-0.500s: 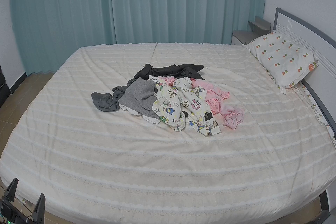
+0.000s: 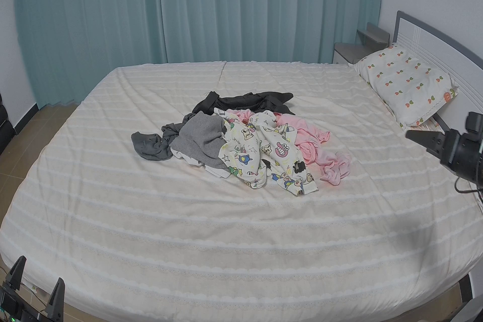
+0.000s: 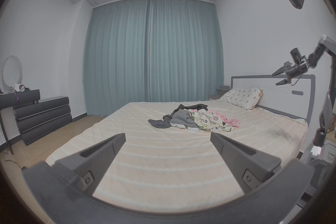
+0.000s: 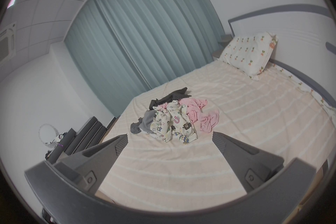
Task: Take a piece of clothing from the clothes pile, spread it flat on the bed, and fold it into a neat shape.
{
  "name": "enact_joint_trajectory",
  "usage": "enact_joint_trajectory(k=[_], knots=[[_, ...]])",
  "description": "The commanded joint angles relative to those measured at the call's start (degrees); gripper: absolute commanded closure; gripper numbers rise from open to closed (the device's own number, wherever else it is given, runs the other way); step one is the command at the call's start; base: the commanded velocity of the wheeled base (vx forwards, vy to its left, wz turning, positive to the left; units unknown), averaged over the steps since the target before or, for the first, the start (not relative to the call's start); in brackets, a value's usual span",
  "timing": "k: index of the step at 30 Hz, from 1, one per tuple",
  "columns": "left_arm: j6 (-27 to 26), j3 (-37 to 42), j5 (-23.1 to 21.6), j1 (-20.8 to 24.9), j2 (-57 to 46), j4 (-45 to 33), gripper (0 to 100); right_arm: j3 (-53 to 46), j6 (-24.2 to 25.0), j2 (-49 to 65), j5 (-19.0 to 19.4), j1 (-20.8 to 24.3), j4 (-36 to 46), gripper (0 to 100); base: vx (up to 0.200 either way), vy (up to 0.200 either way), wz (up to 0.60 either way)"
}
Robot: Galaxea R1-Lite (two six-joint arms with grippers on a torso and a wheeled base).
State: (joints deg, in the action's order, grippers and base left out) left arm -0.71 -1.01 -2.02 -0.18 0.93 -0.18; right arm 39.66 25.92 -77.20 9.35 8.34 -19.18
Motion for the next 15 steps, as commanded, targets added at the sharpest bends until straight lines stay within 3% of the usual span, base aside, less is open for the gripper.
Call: enact_joint_trajectory(k=[1,15], knots=[[0.0,1.0,0.0,0.0,-0.3,0.0,0,29.3,9.2,-56.0,-10.7,3.7,-13.8,0,0.000,0.000,0.00],[0.1,1.0,0.0,0.0,-0.3,0.0,0,43.3,8.7,-68.8,-15.2,6.7,-12.7,0,0.000,0.000,0.00]])
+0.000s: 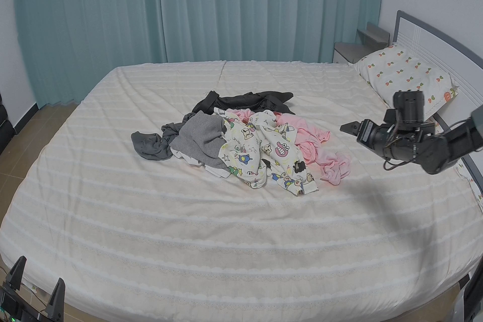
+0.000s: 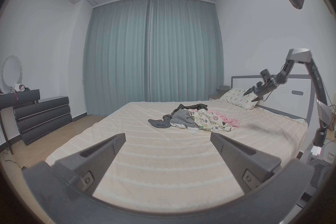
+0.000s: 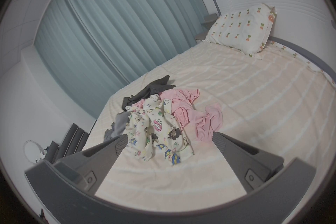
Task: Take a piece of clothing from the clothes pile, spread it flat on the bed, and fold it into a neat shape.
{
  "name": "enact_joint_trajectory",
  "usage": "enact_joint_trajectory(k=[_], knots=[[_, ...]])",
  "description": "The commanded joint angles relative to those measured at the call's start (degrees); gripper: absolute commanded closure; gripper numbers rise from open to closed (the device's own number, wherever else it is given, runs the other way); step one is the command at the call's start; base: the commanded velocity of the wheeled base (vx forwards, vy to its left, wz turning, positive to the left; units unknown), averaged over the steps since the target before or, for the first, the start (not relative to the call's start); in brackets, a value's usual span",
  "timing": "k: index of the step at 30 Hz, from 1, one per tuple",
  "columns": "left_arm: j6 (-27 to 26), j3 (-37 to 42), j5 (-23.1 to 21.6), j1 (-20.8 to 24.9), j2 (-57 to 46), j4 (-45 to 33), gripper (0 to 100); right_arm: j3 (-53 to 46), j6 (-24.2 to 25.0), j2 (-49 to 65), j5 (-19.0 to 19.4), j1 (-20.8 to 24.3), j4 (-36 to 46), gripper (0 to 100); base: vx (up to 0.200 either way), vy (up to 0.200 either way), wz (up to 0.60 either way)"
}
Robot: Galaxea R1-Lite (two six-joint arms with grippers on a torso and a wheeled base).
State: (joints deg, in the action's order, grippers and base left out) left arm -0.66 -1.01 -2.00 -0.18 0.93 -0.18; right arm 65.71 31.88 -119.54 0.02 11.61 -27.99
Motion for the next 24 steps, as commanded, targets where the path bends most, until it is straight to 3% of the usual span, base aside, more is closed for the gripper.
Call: enact_joint_trajectory(k=[1,10,17,24], knots=[[0.0,1.0,0.0,0.0,-0.3,0.0,0,17.2,2.8,-26.6,-6.0,3.7,-3.9,0,0.000,0.000,0.00],[0.0,1.0,0.0,-0.1,-0.3,0.0,0,17.7,0.3,-29.4,-6.4,7.7,-4.0,0,0.000,0.000,0.00],[0.0,1.0,0.0,-0.1,-0.3,0.0,0,22.5,-3.8,-32.6,-9.5,7.8,-3.8,0,0.000,0.000,0.00],[0.0,1.0,0.0,0.0,-0.3,0.0,0,25.6,-5.9,-35.8,-9.8,9.4,-3.7,0,0.000,0.000,0.00]])
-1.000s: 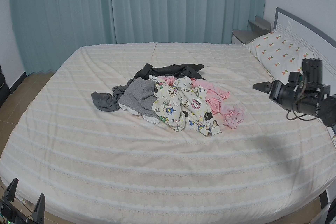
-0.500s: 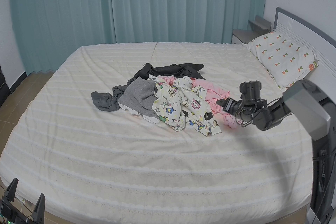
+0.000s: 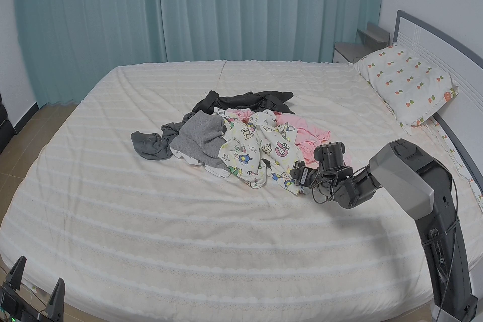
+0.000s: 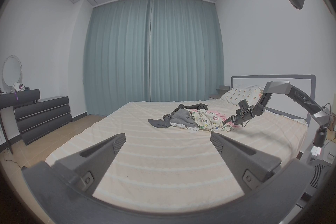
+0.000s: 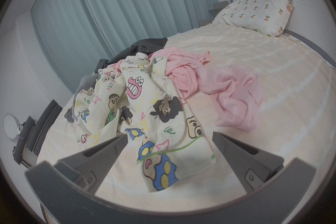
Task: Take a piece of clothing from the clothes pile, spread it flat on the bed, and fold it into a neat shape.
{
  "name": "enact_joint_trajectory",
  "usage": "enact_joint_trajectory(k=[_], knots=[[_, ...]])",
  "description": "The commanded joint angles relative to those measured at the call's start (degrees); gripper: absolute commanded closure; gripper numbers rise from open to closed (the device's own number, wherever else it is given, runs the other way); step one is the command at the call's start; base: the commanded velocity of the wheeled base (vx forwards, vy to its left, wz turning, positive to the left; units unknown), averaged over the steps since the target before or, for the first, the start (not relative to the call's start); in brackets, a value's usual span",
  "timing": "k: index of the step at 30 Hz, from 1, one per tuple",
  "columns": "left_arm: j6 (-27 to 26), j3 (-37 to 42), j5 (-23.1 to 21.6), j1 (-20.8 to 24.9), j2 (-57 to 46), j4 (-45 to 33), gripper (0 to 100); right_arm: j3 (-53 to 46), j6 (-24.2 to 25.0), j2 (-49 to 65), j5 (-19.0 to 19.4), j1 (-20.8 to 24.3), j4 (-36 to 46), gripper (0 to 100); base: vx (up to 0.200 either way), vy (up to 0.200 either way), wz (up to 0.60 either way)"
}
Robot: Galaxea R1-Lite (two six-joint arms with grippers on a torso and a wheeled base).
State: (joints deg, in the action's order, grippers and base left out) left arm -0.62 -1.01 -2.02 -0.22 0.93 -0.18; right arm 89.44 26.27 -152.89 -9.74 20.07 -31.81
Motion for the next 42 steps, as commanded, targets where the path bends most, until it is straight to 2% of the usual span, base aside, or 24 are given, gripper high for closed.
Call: enact_joint_trajectory(k=[1,8,9,16,20,24,30,36,42], knots=[[0.0,1.0,0.0,0.0,-0.3,0.0,0,2.6,-0.5,-2.9,-0.2,1.1,0.1,0,0.000,0.000,0.00],[0.0,1.0,0.0,0.0,-0.3,0.0,0,7.7,-1.2,-5.8,-1.2,2.5,4.8,0,0.000,0.000,0.00],[0.0,1.0,0.0,0.0,-0.3,0.0,0,7.8,-1.2,-5.8,-1.4,2.5,4.9,100,0.000,0.000,0.00],[0.0,1.0,0.0,0.0,-0.3,0.0,0,8.5,-0.9,-5.5,-2.6,2.3,5.4,100,0.000,0.000,0.00],[0.0,1.0,0.0,0.0,-0.3,0.0,0,4.1,-0.1,-2.4,-2.3,2.3,5.2,100,0.000,0.000,0.00],[0.0,1.0,0.0,0.0,-0.3,0.0,0,-6.4,1.3,4.4,4.5,2.3,3.2,100,0.000,0.000,0.00],[-0.1,1.0,0.0,0.0,-0.3,0.0,0,-18.2,1.4,12.4,8.4,1.2,-2.7,100,0.000,0.000,0.00],[-0.2,1.0,0.0,0.0,-0.4,-0.1,0,-34.3,0.9,23.4,18.6,1.3,-8.4,100,0.000,0.000,0.00],[-0.2,1.0,0.0,0.0,-0.4,0.0,0,-45.7,0.6,30.3,24.7,2.1,-11.3,100,0.000,0.000,0.00]])
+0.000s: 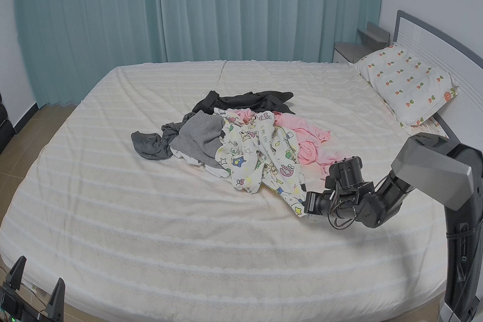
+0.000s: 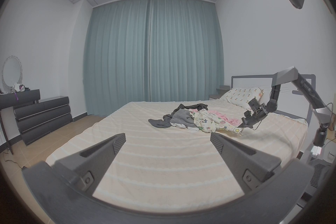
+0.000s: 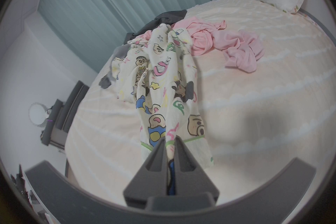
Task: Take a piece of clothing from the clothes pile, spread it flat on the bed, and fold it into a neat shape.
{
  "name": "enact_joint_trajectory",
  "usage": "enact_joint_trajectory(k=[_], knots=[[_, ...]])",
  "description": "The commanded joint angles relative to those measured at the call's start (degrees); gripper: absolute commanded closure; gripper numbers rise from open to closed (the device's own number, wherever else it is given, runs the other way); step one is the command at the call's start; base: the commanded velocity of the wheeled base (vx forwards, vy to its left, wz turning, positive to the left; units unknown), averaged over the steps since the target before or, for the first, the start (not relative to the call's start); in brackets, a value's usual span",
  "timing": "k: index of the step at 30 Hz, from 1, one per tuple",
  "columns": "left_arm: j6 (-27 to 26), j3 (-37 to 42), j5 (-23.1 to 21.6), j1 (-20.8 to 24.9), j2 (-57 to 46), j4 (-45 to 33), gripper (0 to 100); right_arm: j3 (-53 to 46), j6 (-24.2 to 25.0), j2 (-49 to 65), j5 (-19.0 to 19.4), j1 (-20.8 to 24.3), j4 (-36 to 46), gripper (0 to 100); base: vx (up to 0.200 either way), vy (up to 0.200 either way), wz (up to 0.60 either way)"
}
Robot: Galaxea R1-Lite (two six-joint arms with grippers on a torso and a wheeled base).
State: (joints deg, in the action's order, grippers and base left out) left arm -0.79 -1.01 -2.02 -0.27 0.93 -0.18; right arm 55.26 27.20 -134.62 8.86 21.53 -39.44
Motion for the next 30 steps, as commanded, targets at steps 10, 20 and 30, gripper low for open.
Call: enact_joint_trajectory(k=[10,20,30], knots=[[-1.2,1.0,-0.3,0.0,-0.5,0.4,0,-25.5,-0.3,22.9,13.3,1.8,-12.0,100,0.000,0.000,0.00],[9.1,-21.8,-18.9,0.8,20.8,3.4,0,-27.5,0.4,35.4,15.1,9.0,-13.3,100,0.000,0.000,0.00],[-5.4,-21.2,-28.1,12.9,58.8,8.6,0,-15.9,7.4,38.6,10.7,18.4,-12.9,100,0.000,0.000,0.00]])
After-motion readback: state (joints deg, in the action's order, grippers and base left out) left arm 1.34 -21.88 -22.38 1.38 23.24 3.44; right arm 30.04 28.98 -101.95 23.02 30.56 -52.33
